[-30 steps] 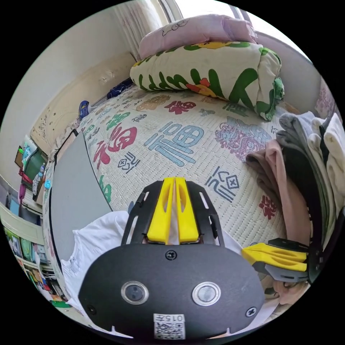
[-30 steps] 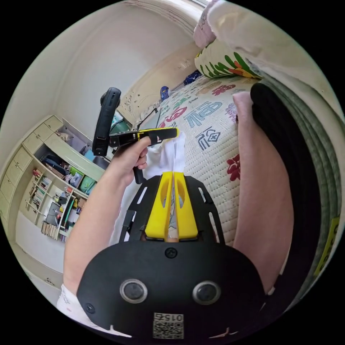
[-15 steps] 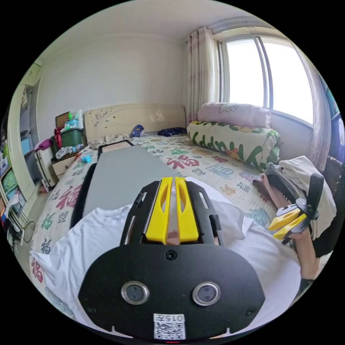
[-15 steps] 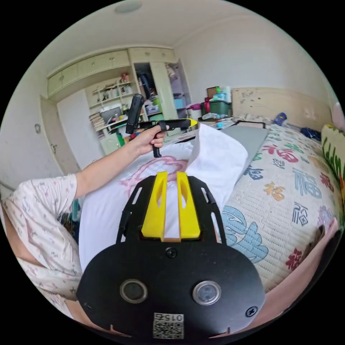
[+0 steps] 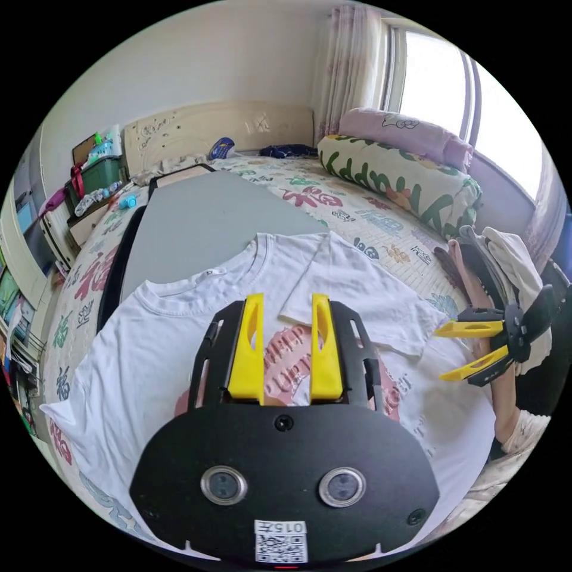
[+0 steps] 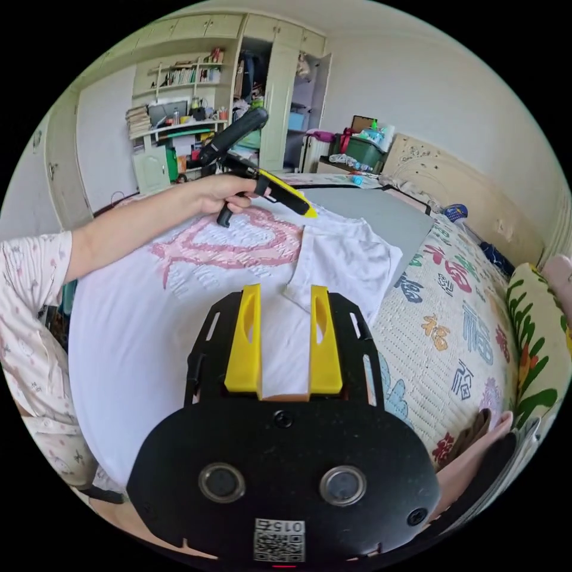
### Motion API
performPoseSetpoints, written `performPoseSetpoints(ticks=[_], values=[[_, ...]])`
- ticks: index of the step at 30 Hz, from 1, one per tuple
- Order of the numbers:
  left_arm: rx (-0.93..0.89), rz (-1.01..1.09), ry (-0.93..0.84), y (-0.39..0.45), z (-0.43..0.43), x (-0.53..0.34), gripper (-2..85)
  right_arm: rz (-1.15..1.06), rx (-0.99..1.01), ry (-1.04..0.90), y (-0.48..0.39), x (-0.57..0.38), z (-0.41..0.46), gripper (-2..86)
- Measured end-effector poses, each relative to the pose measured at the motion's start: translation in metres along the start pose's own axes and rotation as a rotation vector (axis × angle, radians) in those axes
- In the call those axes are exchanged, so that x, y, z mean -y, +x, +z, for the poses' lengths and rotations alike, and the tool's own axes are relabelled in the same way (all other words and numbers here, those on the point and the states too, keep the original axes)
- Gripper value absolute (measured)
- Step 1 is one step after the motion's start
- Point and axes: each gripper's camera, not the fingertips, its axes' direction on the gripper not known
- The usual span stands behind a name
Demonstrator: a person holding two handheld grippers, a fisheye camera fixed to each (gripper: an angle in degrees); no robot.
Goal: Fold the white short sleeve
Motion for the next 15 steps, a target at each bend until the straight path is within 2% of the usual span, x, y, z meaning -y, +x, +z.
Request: performPoseSetpoints(ticks=[3,6,9,15], values=[[-0.054,0.017,-0.028,-0.007,0.010,0.002,10.9,-0.046,-0.061,-0.114,-0.021,-0.002,0.043,8.5],[-0.049,0.032,-0.063,-0.004,0.021,0.000,10.6,0.018,-0.068,-0.111,-0.009,-0.013,0.057,5.3],[-0.143,0.075,-0.121,0.007,0.036,0.000,9.6,0.071,-0.034,-0.099,0.008,-0.025,0.063,4.2],[-0.095,0.055,-0.219,0.022,0.066,0.008,3.1,0.054,-0.026,-0.076,0.015,-0.043,0.071,3.7]])
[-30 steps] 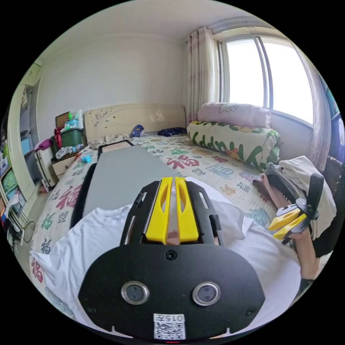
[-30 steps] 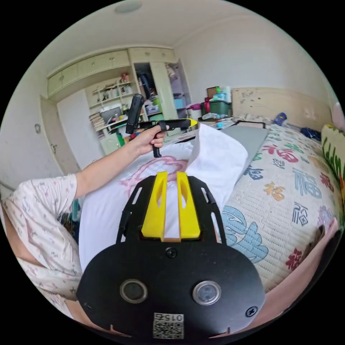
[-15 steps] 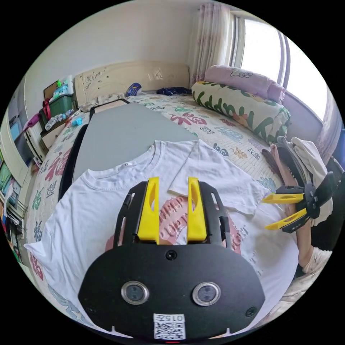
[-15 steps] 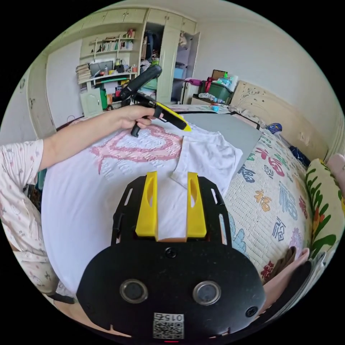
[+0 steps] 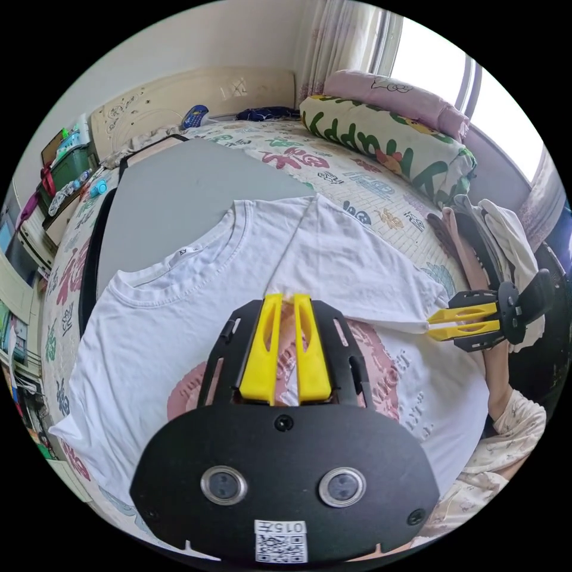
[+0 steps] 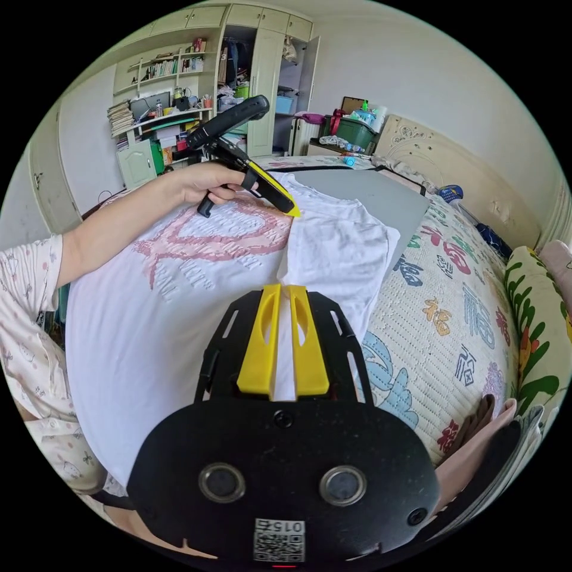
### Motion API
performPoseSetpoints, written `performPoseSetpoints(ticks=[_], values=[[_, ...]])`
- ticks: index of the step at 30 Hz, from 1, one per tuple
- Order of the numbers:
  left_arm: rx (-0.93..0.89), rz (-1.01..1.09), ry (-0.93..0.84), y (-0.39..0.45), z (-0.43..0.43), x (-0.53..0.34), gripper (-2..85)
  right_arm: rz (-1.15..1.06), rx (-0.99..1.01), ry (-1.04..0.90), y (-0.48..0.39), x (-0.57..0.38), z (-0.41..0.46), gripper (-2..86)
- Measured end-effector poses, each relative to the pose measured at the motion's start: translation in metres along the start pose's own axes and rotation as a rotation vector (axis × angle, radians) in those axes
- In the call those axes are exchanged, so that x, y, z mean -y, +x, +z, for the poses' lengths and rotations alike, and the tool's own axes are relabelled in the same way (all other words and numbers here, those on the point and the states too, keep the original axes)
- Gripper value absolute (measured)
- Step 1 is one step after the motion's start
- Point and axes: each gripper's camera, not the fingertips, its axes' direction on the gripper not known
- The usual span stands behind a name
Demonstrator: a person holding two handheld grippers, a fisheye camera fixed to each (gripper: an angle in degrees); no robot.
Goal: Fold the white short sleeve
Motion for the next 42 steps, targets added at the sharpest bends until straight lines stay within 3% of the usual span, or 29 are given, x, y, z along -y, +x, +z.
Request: performPoseSetpoints(ticks=[11,14,18,22,26,30,35,42], values=[[0.059,0.090,-0.018,0.044,0.003,0.014,0.6,-0.056,0.055,-0.034,0.026,-0.009,0.026,2.1],[0.037,0.109,-0.047,0.052,0.005,0.024,2.0,-0.091,0.140,-0.027,0.036,-0.010,0.024,7.6],[0.080,0.136,0.000,0.078,-0.011,0.040,5.0,0.041,0.077,0.076,0.077,-0.022,-0.001,8.5],[-0.171,0.438,0.098,0.172,-0.022,0.054,5.9,0.148,-0.144,0.039,0.107,-0.030,0.010,11.1],[-0.328,0.637,0.033,0.256,0.020,0.066,6.5,0.068,-0.140,-0.070,0.103,-0.015,0.049,8.2],[-0.352,0.702,-0.103,0.288,0.066,0.071,4.7,0.123,-0.184,-0.047,0.119,-0.013,0.053,4.7],[-0.347,0.703,-0.111,0.297,0.078,0.076,0.0,0.178,-0.223,-0.111,0.145,-0.011,0.078,3.7],[-0.412,0.686,-0.103,0.278,0.055,0.087,3.5,0.143,-0.193,-0.060,0.147,-0.015,0.065,8.8]])
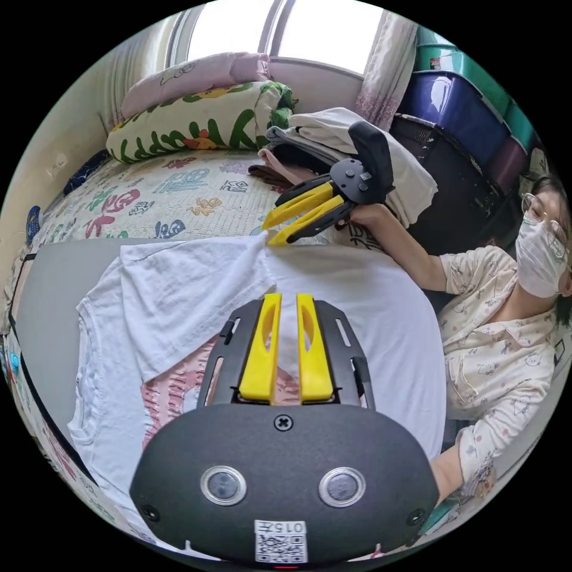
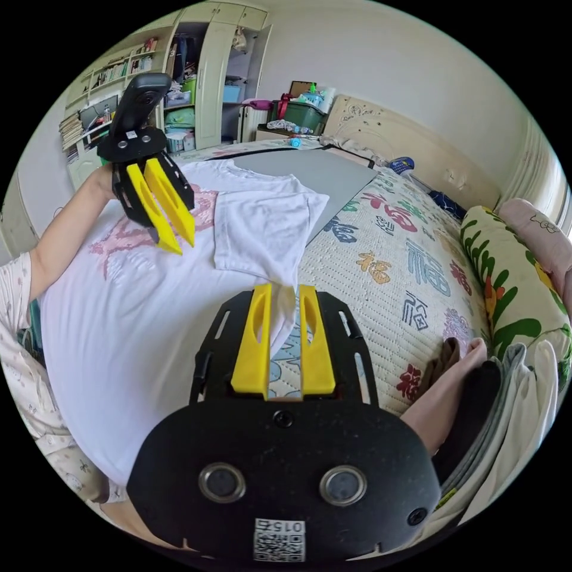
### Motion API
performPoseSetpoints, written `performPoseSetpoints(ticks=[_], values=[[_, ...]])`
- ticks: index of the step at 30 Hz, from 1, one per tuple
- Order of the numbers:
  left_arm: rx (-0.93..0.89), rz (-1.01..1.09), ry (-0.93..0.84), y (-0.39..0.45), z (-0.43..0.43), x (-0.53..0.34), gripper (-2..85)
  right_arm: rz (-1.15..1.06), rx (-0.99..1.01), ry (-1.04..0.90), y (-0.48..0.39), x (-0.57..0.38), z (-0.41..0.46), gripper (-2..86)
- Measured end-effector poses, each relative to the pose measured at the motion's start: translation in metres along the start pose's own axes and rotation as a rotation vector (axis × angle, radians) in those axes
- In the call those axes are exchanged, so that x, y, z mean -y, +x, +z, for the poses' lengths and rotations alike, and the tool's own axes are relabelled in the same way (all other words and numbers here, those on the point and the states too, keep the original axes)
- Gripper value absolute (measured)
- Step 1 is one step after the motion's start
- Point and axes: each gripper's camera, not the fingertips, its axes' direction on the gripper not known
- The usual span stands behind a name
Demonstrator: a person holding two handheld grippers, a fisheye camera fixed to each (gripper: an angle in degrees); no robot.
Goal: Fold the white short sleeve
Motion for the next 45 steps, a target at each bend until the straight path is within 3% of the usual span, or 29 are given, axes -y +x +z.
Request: performPoseSetpoints(ticks=[3,6,8,14,19,28,37,39,45], values=[[0.122,-0.078,0.101,-0.012,-0.046,-0.021,5.3,-0.042,0.033,0.080,-0.006,-0.002,-0.025,12.1],[0.322,-0.352,0.175,-0.059,-0.079,-0.067,5.9,-0.165,0.074,0.203,-0.034,0.001,-0.045,10.9],[0.327,-0.539,0.191,-0.099,-0.084,-0.106,6.7,-0.236,0.090,0.166,-0.052,0.010,-0.030,10.0],[0.324,-0.644,0.138,-0.130,-0.073,-0.139,7.1,-0.241,0.077,0.044,-0.059,0.032,0.016,5.8],[0.392,-0.596,0.092,-0.122,-0.068,-0.137,0.9,-0.254,0.124,0.054,-0.054,0.036,0.009,4.6],[0.443,-0.567,-0.005,-0.115,-0.062,-0.130,-0.5,-0.238,0.175,0.024,-0.039,0.057,0.004,7.8],[0.545,-0.570,0.000,-0.097,-0.075,-0.129,-0.5,0.103,0.075,0.096,0.037,0.075,-0.009,6.6],[0.503,-0.548,0.038,-0.090,-0.073,-0.124,-0.5,0.089,0.092,0.059,0.034,0.083,-0.001,6.5],[0.080,-0.201,0.076,-0.024,-0.010,-0.057,-0.5,0.060,0.030,0.004,0.019,0.102,0.017,6.0]])
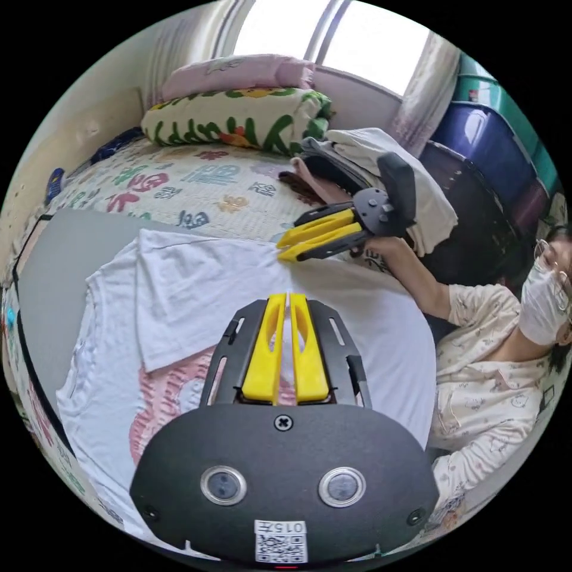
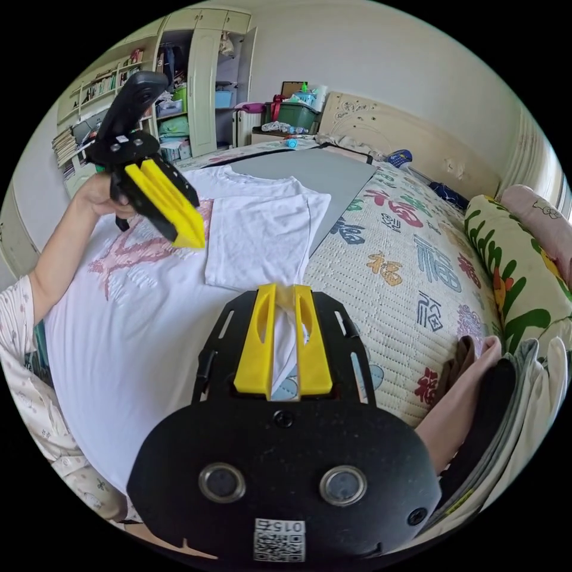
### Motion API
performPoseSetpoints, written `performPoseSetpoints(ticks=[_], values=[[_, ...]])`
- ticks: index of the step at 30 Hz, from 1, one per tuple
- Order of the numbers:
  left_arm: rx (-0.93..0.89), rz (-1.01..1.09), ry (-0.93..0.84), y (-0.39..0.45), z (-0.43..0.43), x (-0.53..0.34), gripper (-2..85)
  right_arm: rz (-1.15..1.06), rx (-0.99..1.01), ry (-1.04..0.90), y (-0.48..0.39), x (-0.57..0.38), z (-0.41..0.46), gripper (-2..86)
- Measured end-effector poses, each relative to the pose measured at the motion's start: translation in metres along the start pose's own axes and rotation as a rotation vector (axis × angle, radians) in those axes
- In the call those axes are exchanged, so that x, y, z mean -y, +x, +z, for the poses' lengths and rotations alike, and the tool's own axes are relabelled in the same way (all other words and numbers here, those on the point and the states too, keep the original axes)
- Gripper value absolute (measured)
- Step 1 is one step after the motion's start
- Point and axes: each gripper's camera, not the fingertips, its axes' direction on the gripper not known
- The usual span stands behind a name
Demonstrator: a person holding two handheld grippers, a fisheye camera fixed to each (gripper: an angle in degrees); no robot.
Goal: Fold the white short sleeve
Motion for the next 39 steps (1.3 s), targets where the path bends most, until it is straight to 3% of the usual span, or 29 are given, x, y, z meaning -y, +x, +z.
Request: performPoseSetpoints(ticks=[4,6,12,15,21,26,28,30,31,32,33,36,37,39], values=[[0.006,0.118,-0.176,0.047,0.068,0.005,-0.5,0.024,0.014,0.021,0.006,0.007,-0.003,5.6],[0.029,0.111,-0.162,0.050,0.065,-0.007,-0.5,0.045,0.021,0.048,0.012,0.008,-0.008,5.5],[0.114,0.015,-0.185,0.042,-0.007,-0.078,-0.6,0.169,0.057,0.174,0.043,-0.001,-0.025,2.6],[0.189,-0.085,-0.177,0.029,-0.076,-0.161,-0.3,0.248,0.093,0.196,0.065,-0.003,-0.024,0.5],[0.376,-0.463,0.132,-0.020,-0.251,-0.436,4.9,0.376,0.149,0.281,0.100,-0.014,-0.019,-0.4],[0.546,-1.011,0.681,-0.084,-0.383,-0.749,9.9,0.588,0.130,0.251,0.136,-0.026,0.008,-0.4],[0.543,-1.131,0.799,-0.103,-0.389,-0.841,13.1,0.643,0.103,0.254,0.142,-0.032,0.012,0.2],[0.527,-1.123,0.784,-0.122,-0.367,-0.902,16.0,0.661,0.090,0.242,0.144,-0.033,0.019,1.4],[0.344,-1.170,0.794,-0.147,-0.351,-0.934,18.4,0.676,0.081,0.218,0.146,-0.032,0.026,2.5],[0.095,-1.027,0.801,-0.168,-0.356,-0.933,19.9,0.679,0.077,0.189,0.148,-0.030,0.032,3.5],[0.036,-0.955,0.810,-0.170,-0.359,-0.928,20.1,0.673,0.067,0.175,0.147,-0.027,0.035,3.9],[0.156,-0.949,0.559,-0.153,-0.342,-0.898,22.5,0.548,-0.151,0.112,0.121,0.004,0.025,4.8],[0.253,-0.953,0.423,-0.145,-0.337,-0.884,22.7,0.520,-0.262,0.120,0.106,0.026,0.013,4.6],[0.343,-0.937,0.328,-0.133,-0.333,-0.873,21.8,0.432,-0.319,0.202,0.073,0.067,-0.009,4.7]])
